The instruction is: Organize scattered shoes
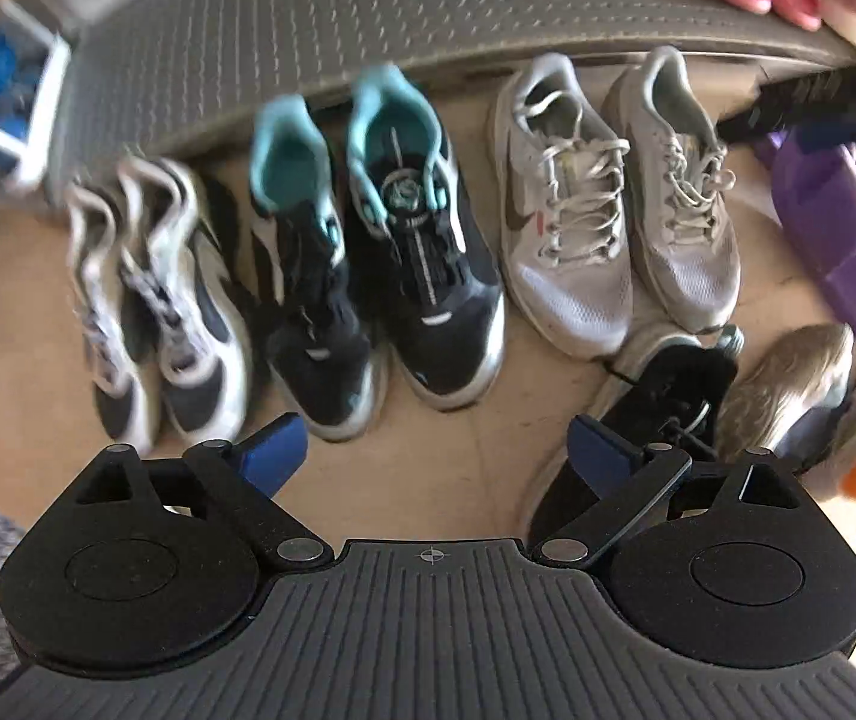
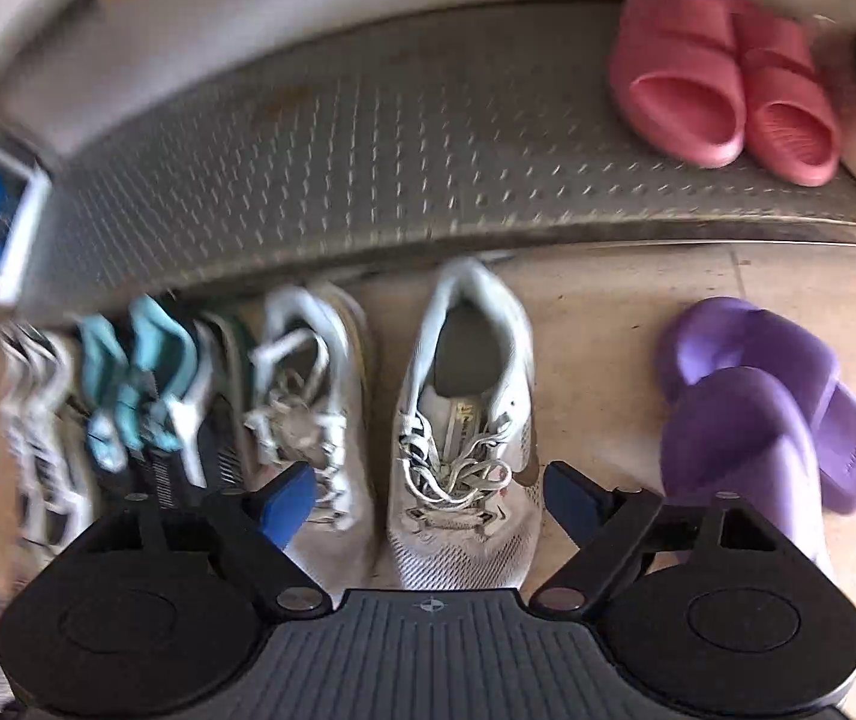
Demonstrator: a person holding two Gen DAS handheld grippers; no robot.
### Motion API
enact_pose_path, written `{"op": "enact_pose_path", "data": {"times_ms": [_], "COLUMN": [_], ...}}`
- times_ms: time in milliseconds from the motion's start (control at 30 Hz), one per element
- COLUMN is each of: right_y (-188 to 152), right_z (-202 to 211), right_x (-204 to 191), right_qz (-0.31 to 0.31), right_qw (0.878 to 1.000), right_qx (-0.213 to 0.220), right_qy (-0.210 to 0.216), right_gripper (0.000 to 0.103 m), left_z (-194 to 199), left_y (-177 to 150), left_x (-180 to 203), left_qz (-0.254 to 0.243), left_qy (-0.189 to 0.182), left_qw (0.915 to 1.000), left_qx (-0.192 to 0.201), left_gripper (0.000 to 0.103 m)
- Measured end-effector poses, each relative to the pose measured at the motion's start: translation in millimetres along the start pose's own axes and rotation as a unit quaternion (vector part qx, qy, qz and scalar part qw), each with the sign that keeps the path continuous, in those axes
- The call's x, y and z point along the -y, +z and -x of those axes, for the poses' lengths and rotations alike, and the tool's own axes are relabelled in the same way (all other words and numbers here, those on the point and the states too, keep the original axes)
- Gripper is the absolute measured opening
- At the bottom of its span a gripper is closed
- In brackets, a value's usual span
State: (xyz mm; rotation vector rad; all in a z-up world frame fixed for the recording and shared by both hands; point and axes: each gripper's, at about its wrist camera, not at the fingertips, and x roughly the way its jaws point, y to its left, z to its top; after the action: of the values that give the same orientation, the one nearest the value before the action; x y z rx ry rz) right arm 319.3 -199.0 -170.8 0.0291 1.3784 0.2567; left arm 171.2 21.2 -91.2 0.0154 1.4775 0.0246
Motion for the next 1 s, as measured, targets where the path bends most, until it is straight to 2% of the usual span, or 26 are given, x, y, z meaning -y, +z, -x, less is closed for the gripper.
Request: {"op": "enact_pose_path", "data": {"times_ms": [133, 233, 300, 367, 400, 467, 500, 633, 700, 767, 833, 900, 933, 1000], "right_y": [-7.3, -11.1, -12.2, -12.3, -11.1, -9.6, -9.5, -11.0, -13.6, -16.7, -14.6, 0.0, 5.3, 17.6], "right_z": [-42.9, -65.6, -78.3, -84.8, -86.9, -87.7, -86.8, -82.5, -85.1, -89.7, -90.5, -78.6, -73.7, -48.5], "right_x": [-0.6, 0.0, -5.8, -14.1, -19.2, -26.9, -31.4, -40.4, -43.6, -51.5, -57.3, -57.6, -57.5, -60.7], "right_qz": [-0.024, -0.035, 0.002, 0.055, 0.081, 0.097, 0.097, 0.07, 0.094, 0.141, 0.146, 0.08, 0.056, 0.008], "right_qw": [0.999, 0.998, 0.998, 0.995, 0.993, 0.991, 0.991, 0.995, 0.992, 0.986, 0.984, 0.99, 0.992, 0.993], "right_qx": [-0.005, -0.007, -0.013, -0.011, -0.013, -0.012, -0.007, 0.021, 0.02, 0.007, -0.009, -0.03, -0.036, -0.033], "right_qy": [-0.028, -0.043, -0.066, -0.081, -0.088, -0.092, -0.089, -0.071, -0.077, -0.092, -0.104, -0.11, -0.111, -0.111], "right_gripper": [0.087, 0.084, 0.08, 0.067, 0.065, 0.057, 0.057, 0.057, 0.057, 0.064, 0.066, 0.074, 0.082, 0.083], "left_z": [2.2, -0.7, -3.8, -7.2, -9.2, -12.3, -12.6, -12.7, -11.3, -11.4, -12.7, -13.1, -13.1, -10.2], "left_y": [-0.8, -0.3, -1.1, -3.5, -5.0, -7.2, -8.2, -14.6, -19.6, -27.8, -38.1, -50.0, -58.2, -72.7], "left_x": [-7.2, -18.7, -26.8, -30.9, -32.7, -35.0, -35.8, -36.7, -36.4, -34.4, -31.0, -26.9, -24.0, -20.3], "left_qz": [-0.015, 0.002, 0.016, 0.017, 0.018, 0.021, 0.021, 0.018, 0.008, -0.009, -0.03, -0.045, -0.056, -0.065], "left_qy": [0.03, 0.027, 0.022, 0.026, 0.027, 0.025, 0.023, 0.02, 0.015, 0.007, 0.004, 0.003, 0.002, -0.011], "left_qw": [0.9994, 0.9996, 0.9996, 0.9994, 0.9993, 0.9992, 0.9993, 0.9994, 0.9997, 0.9999, 0.9995, 0.999, 0.9985, 0.9978], "left_qx": [0.009, 0.001, -0.008, -0.015, -0.018, -0.021, -0.022, -0.022, -0.019, -0.012, -0.008, -0.004, -0.002, 0.0], "left_gripper": [0.097, 0.097, 0.097, 0.097, 0.097, 0.097, 0.097, 0.097, 0.097, 0.098, 0.098, 0.098, 0.098, 0.098]}}
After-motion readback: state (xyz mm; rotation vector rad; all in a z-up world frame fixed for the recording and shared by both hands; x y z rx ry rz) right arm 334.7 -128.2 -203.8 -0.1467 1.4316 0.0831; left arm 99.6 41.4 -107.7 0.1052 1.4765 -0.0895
